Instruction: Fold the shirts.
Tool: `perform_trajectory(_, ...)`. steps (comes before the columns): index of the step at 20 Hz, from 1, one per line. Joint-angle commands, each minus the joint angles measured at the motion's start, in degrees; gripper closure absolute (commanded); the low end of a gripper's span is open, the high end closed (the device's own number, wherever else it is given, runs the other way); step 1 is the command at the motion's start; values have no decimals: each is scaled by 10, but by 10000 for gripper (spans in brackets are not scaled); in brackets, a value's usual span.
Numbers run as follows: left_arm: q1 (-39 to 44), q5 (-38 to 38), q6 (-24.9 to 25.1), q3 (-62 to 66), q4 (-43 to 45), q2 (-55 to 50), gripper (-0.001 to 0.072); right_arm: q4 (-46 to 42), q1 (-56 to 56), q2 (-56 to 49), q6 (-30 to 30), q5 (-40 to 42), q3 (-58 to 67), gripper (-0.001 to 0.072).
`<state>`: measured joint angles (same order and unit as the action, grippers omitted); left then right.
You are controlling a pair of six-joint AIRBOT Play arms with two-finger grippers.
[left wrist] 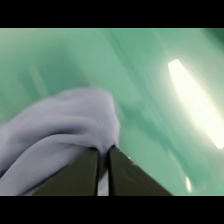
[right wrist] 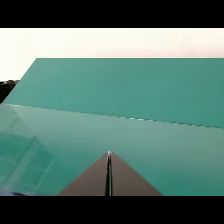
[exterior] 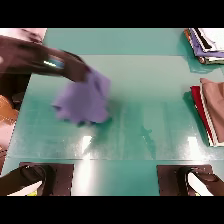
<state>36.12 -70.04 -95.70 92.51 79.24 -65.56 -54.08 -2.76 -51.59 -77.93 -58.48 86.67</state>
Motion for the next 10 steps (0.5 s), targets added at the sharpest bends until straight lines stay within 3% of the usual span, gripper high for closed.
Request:
perform_trajectory(1,118,40,18,2,-5,-109,618,-1,0,0,0,0,1,696)
perform_trajectory(2,130,60,37,2,-8,-132,277,-1,0,0,0,-1,1,696)
perform_trajectory(3,131,73,38,2,-5,-146,75,-1,0,0,0,-2,1,695)
perform_trajectory(6,80,52,37,2,59,-145,83,-1,0,0,0,-4,1,696)
perform_trajectory(10,-80,4,29,-23,82,-144,83,-1,0,0,0,-5,1,695)
